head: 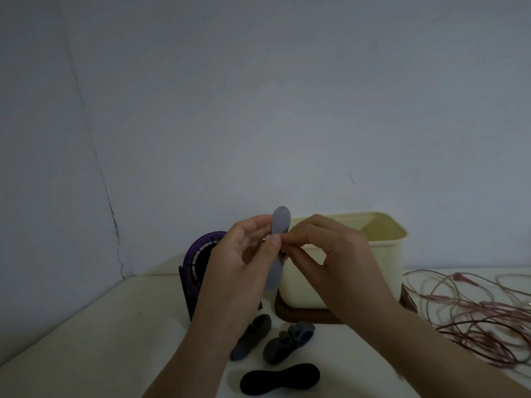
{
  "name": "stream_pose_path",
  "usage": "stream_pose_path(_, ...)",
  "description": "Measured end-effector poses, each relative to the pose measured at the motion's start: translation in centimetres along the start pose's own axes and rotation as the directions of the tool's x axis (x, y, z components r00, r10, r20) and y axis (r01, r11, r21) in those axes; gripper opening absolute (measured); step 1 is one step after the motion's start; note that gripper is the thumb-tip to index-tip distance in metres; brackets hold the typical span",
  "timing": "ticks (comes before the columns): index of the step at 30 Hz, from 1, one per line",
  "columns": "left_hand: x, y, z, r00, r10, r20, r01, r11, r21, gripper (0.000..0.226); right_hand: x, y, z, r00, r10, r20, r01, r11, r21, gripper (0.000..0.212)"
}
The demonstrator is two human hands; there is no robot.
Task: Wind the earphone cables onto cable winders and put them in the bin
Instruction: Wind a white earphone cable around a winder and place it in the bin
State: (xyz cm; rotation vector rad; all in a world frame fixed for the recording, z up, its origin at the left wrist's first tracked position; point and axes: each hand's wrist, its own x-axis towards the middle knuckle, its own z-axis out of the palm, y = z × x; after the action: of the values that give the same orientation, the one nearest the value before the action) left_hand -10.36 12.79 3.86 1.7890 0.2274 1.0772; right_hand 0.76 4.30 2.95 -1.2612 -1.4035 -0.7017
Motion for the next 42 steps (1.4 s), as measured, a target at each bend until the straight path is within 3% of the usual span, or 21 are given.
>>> stream_pose_path(4, 0.1, -0.2, 0.1, 1.000, -0.017, -0.022, 0.013, 0.988, -0.151, 0.027, 0.1, 0.1, -0.2, 0.999, 0.040, -0.025, -0.038, 0.997, 0.065, 0.014)
stream_pose_path(8, 0.2, -0.2, 0.2, 0.999, -0.010, -0.050, -0.003, 0.969, -0.245, 0.036, 0.3, -0.1, -0.4, 0.960, 0.270, 0.069, -0.277, 0.906, 0.319, 0.008)
stream_pose_path(12, 0.0, 0.2, 0.4, 0.997, 0.007, -0.075, -0.030, 0.951, -0.307, 0.027, 0.8, -0.8, -0.8, 0.914, 0.377, 0.149, -0.394, 0.738, 0.548, 0.015)
stream_pose_path(20, -0.5, 1.2, 0.1, 0.976, 0.189, -0.104, -0.208, 0.954, -0.218, 0.020, 1.4, -2.0, -1.0, 0.837, 0.459, 0.299, -0.523, 0.508, 0.684, 0.052)
stream_pose_path(24, -0.7, 1.4, 0.1, 0.961, 0.256, -0.106, -0.273, 0.942, -0.198, 0.024, 1.8, -2.5, -1.4, 0.865, 0.378, 0.329, -0.488, 0.488, 0.724, 0.055)
stream_pose_path(32, -0.7, 1.6, 0.2, 0.955, 0.281, -0.099, -0.297, 0.926, -0.235, 0.025, 1.9, -3.1, -1.7, 0.892, 0.328, 0.311, -0.441, 0.475, 0.761, 0.040)
stream_pose_path(42, -1.0, 1.5, 0.5, 0.942, 0.314, -0.116, -0.334, 0.910, -0.244, 0.022, 1.3, -3.3, -1.0, 0.885, 0.396, 0.243, -0.426, 0.482, 0.765, 0.038)
